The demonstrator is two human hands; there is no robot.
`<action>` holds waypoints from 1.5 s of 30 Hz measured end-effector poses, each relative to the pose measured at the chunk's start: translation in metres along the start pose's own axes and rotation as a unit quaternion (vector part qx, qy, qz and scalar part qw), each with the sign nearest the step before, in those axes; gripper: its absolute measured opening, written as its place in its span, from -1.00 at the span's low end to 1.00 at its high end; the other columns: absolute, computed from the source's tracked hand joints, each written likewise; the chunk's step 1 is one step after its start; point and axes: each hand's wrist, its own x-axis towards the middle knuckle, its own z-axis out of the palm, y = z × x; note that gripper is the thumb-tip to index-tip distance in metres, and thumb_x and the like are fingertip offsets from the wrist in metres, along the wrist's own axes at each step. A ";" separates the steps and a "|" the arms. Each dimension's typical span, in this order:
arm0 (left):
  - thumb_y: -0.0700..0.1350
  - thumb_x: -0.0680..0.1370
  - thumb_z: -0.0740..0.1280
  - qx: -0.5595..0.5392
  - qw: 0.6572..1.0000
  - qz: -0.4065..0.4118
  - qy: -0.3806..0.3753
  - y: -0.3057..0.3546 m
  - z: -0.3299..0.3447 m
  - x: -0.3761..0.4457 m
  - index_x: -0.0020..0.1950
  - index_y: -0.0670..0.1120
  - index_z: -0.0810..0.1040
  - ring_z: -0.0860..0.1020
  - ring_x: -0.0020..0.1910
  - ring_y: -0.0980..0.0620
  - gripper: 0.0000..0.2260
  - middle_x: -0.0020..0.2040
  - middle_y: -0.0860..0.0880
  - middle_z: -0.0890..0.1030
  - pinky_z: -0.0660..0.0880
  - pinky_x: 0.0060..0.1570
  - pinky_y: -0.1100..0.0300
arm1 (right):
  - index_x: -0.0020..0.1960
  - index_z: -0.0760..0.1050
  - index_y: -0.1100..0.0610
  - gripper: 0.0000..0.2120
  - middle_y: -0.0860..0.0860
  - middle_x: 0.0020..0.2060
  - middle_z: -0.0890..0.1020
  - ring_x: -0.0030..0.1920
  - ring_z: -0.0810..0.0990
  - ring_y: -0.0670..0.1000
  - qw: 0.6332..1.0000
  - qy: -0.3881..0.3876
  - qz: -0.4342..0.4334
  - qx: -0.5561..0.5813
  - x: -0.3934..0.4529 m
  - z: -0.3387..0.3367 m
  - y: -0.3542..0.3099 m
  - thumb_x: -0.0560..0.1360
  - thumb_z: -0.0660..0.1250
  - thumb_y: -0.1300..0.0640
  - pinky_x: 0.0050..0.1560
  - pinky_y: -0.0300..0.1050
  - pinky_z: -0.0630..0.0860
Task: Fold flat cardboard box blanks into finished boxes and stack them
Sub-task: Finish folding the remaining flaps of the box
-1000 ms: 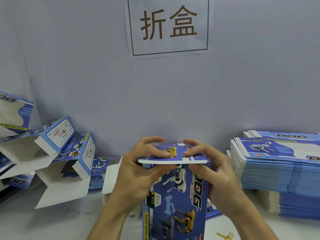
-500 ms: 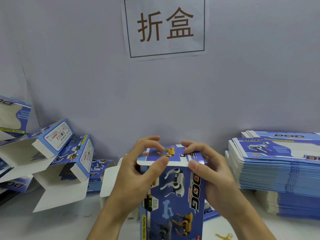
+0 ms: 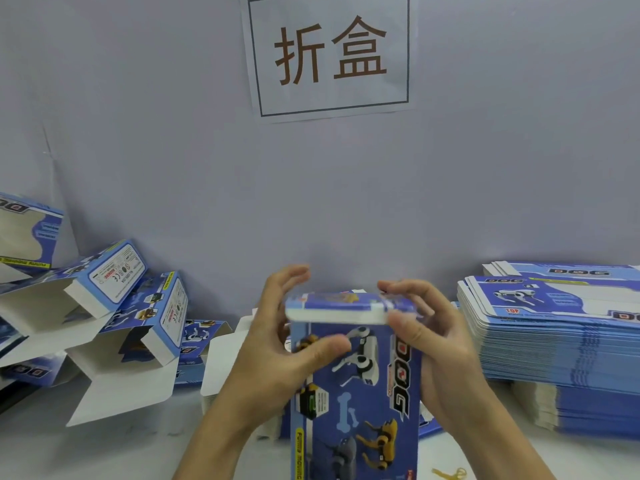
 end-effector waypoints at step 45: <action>0.38 0.57 0.04 0.437 0.891 0.111 -0.043 -0.001 0.031 0.007 0.10 0.14 0.65 0.58 -0.18 0.12 -0.50 -0.09 0.17 0.69 0.54 -0.19 0.17 | 0.00 0.50 0.09 -0.92 0.12 -0.08 0.71 -0.07 0.72 0.10 0.965 0.215 0.077 -0.132 0.012 0.010 0.016 0.66 0.25 0.19 -0.07 0.16 0.67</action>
